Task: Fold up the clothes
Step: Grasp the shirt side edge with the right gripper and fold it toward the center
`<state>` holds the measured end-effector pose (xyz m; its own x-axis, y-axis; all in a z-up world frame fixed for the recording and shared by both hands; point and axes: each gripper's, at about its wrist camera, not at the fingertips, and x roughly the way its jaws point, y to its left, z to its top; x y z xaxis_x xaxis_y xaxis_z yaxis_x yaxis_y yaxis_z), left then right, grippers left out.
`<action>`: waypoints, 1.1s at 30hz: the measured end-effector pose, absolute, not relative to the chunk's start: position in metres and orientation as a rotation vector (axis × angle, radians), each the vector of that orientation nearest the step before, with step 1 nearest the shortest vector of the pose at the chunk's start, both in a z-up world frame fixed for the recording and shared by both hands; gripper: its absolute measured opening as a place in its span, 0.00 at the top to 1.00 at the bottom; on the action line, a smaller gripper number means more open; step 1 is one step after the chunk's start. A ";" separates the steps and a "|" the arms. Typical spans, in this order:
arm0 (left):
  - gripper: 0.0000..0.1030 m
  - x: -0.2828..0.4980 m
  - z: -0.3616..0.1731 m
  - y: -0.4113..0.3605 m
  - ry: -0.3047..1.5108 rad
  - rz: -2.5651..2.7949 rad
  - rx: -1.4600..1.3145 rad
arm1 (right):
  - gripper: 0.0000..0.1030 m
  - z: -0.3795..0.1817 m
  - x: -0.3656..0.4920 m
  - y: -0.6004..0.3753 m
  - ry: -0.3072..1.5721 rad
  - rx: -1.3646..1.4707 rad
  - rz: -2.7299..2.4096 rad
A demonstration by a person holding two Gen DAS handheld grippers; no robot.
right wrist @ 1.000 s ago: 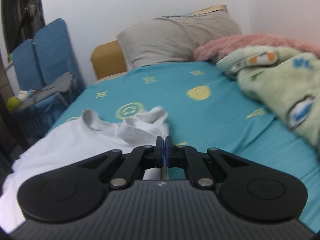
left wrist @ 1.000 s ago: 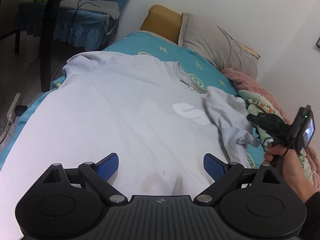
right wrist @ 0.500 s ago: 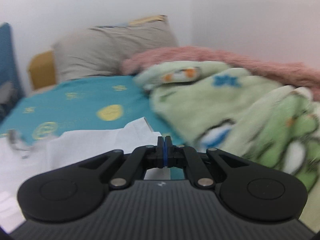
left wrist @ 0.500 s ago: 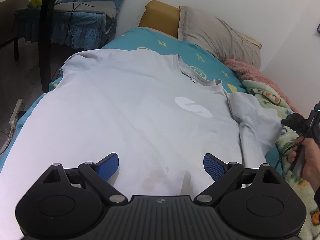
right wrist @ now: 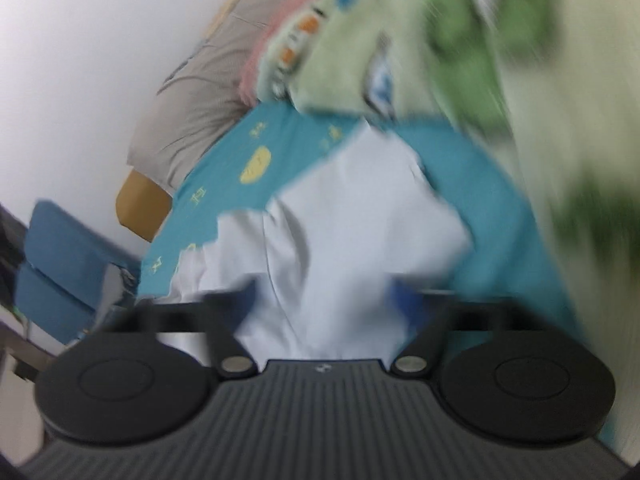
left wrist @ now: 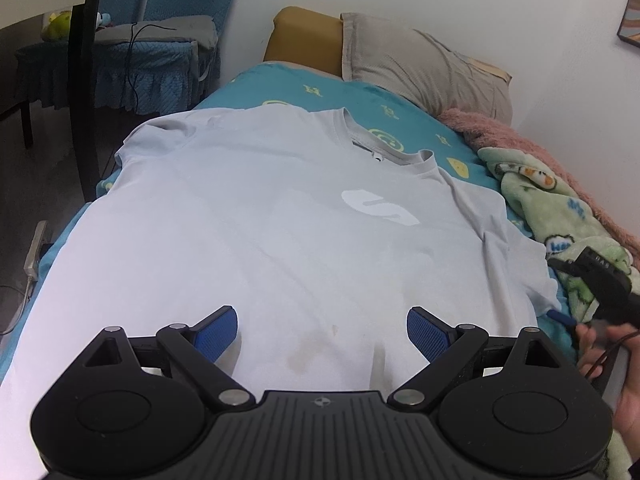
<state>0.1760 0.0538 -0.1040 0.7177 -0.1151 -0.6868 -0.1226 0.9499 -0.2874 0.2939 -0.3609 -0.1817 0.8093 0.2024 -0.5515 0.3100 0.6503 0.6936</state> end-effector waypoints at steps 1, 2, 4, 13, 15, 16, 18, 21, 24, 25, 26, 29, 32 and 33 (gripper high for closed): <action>0.09 0.176 -0.104 0.054 0.777 0.004 -0.329 | 0.16 -0.188 0.291 -0.358 0.655 0.915 -0.076; 0.09 0.175 -0.104 0.054 0.776 0.004 -0.323 | 0.17 -0.194 0.289 -0.356 0.664 0.953 -0.086; 0.09 0.174 -0.105 0.055 0.776 0.007 -0.315 | 0.17 -0.203 0.289 -0.352 0.681 1.010 -0.098; 0.09 0.181 -0.120 0.054 0.806 0.018 -0.314 | 0.19 -0.217 0.312 -0.342 0.541 0.963 -0.078; 0.09 0.183 -0.122 0.051 0.811 0.007 -0.310 | 0.32 -0.219 0.310 -0.349 0.522 0.965 -0.093; 0.09 0.183 -0.123 0.049 0.809 0.001 -0.304 | 0.49 -0.221 0.311 -0.352 0.527 0.972 -0.111; 0.09 0.183 -0.124 0.045 0.806 -0.009 -0.292 | 0.77 -0.226 0.312 -0.362 0.548 0.995 -0.149; 0.09 0.182 -0.124 0.042 0.805 -0.020 -0.288 | 0.89 -0.228 0.307 -0.372 0.555 1.004 -0.158; 0.09 0.181 -0.124 0.041 0.804 -0.026 -0.290 | 0.90 -0.216 0.297 -0.376 0.524 0.970 -0.176; 0.09 0.181 -0.123 0.041 0.803 -0.024 -0.291 | 0.91 -0.210 0.293 -0.378 0.510 0.966 -0.183; 0.09 0.181 -0.123 0.042 0.803 -0.022 -0.297 | 0.91 -0.205 0.289 -0.380 0.496 0.961 -0.189; 0.09 0.178 -0.120 0.046 0.800 -0.023 -0.318 | 0.89 -0.197 0.280 -0.386 0.482 0.964 -0.194; 0.09 0.177 -0.118 0.048 0.798 -0.024 -0.328 | 0.84 -0.204 0.278 -0.392 0.525 1.022 -0.186; 0.09 0.176 -0.118 0.048 0.797 -0.024 -0.331 | 0.79 -0.209 0.279 -0.394 0.557 1.051 -0.180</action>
